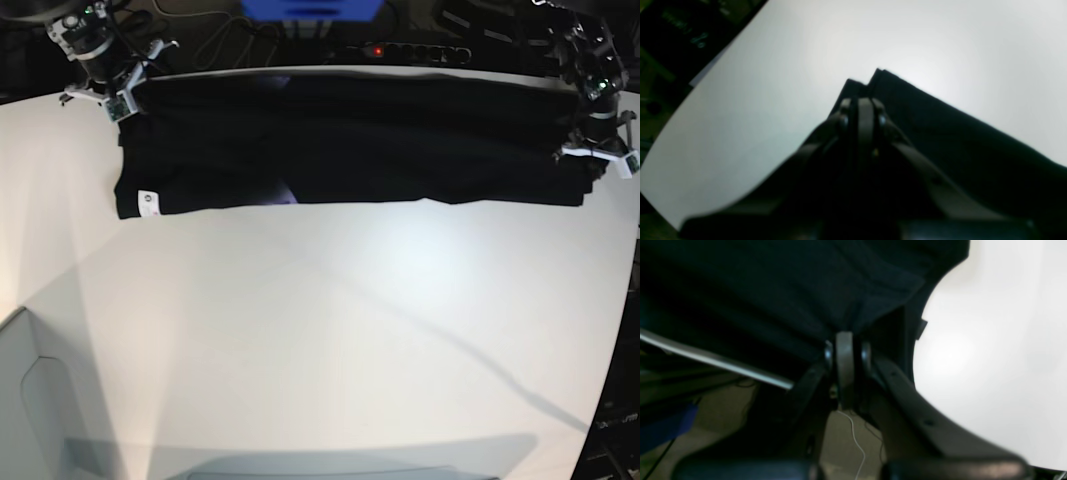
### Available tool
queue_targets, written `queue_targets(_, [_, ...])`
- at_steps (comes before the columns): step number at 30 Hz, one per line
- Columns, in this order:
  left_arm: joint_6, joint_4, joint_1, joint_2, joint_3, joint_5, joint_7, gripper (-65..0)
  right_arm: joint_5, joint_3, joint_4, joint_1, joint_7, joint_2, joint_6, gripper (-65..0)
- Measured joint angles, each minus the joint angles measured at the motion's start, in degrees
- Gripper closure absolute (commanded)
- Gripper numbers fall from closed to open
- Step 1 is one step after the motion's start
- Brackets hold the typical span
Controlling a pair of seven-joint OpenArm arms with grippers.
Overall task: Fold the T-shirt properly
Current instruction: 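Pull the folded strip's edge toward the robot with both grippers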
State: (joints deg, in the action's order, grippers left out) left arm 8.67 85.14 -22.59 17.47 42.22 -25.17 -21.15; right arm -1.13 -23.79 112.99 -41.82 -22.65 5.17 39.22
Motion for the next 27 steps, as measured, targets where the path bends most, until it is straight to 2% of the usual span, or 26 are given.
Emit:
queue_targets(6, [0.00, -3.30, -0.13, 0.07, 0.00, 0.02, -0.44, 0.0, 0.11, -0.04, -3.41, -0.31, 0.31, 1.36, 0.22, 0.0])
queue_targets(16, [-0.02, -4.81, 0.04, -0.22, -0.22, 0.04, -0.48, -1.6, 0.20, 0.11, -6.08, 1.99, 0.07, 1.66, 0.44, 0.0])
queue_targets(19, [-0.17, -5.22, -0.39, 0.17, -2.14, 0.22, -0.13, -6.9, 0.11, 0.11, -7.39, 3.06, 0.22, 1.73, 0.44, 0.0])
queue_targets(24, [-0.52, -5.35, -0.44, -0.24, -2.47, 0.26, 0.17, -22.2, 0.50, -0.13, -10.34, 5.73, 1.11, 1.79, 0.39, 0.0])
queue_targets(27, [-0.72, -5.35, -0.44, -1.62, -2.47, 0.24, 0.98, -23.6, 0.50, -0.17, -10.64, 6.23, 1.33, 1.77, 0.39, 0.0])
